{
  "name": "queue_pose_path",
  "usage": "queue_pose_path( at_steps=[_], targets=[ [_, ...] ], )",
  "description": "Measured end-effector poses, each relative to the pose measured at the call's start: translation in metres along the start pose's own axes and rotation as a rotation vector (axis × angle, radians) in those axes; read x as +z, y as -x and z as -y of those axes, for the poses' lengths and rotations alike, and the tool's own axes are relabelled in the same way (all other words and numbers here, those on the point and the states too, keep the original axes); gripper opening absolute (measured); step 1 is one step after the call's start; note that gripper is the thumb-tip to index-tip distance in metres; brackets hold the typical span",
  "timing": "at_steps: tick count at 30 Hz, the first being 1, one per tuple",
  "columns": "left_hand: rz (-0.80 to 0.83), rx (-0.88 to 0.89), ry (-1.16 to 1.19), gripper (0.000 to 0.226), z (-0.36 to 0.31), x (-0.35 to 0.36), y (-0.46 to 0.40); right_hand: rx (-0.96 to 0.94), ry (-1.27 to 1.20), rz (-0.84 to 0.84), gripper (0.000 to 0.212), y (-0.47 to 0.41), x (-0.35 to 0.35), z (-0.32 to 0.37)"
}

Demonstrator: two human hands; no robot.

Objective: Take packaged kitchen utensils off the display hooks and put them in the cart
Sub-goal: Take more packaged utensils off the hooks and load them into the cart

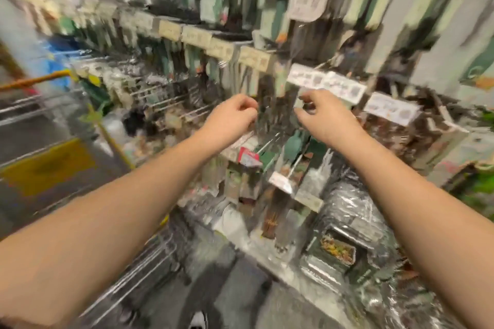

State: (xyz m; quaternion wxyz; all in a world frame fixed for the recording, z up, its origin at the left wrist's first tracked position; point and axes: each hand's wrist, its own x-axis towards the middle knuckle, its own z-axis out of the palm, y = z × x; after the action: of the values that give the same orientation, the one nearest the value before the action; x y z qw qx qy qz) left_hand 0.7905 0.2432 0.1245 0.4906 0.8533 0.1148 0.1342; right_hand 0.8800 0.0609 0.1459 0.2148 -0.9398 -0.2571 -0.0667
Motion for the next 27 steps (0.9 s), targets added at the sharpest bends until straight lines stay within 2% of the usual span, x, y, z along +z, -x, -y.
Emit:
queue_pose_path(
  at_steps=[9, 13, 20, 23, 25, 27],
  targets=[
    [-0.199, -0.436, -0.192, 0.010, 0.174, -0.075, 0.120, -0.207, -0.112, 0.406, 0.043, 0.045, 0.167, 0.099],
    [-0.245, -0.606, -0.196, 0.017, 0.232, -0.118, 0.159, -0.271, -0.196, 0.563, 0.030, 0.062, 0.237, 0.159],
    [-0.259, -0.804, -0.118, 0.016, 0.341, -0.186, 0.184, -0.198, -0.211, 0.840, 0.033, 0.067, 0.362, 0.250],
    [-0.237, -0.830, -0.055, 0.009, 0.380, -0.210, 0.179, -0.185, -0.204, 0.875, 0.032, 0.070, 0.397, 0.276],
    [-0.212, -0.864, -0.031, 0.015, 0.401, -0.223, 0.173, -0.170, -0.198, 0.864, 0.042, 0.064, 0.422, 0.285],
    [-0.176, -0.908, 0.001, 0.022, 0.423, -0.234, 0.164, -0.085, -0.172, 0.926, 0.032, 0.052, 0.440, 0.296]
  ],
)
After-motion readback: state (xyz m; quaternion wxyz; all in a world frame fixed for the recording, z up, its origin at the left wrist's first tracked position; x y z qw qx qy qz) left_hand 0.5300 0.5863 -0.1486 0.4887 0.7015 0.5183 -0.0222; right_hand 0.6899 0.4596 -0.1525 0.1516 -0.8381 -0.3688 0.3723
